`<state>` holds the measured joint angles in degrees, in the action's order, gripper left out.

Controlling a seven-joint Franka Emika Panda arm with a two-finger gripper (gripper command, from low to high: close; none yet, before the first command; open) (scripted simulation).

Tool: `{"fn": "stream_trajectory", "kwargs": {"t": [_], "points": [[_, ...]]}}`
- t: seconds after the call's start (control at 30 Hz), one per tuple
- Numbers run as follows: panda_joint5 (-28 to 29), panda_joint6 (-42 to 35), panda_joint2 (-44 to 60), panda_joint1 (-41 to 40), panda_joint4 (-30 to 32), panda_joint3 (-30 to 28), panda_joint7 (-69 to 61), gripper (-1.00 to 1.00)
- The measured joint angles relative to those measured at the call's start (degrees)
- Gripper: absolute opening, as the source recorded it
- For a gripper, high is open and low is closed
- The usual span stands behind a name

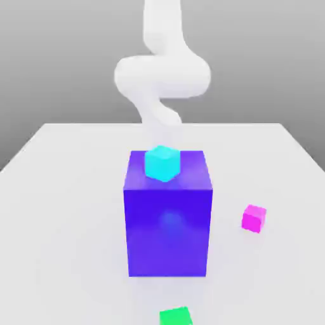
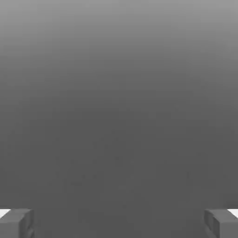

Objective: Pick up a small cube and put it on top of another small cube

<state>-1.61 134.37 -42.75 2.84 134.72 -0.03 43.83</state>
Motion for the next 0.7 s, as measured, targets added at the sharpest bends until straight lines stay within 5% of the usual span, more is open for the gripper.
{"fn": "stream_trajectory", "kwargs": {"t": [0.7], "points": [[-9.29, 21.58, 26.09, 23.28, 24.63, 9.2, -13.4, 0.0]]}}
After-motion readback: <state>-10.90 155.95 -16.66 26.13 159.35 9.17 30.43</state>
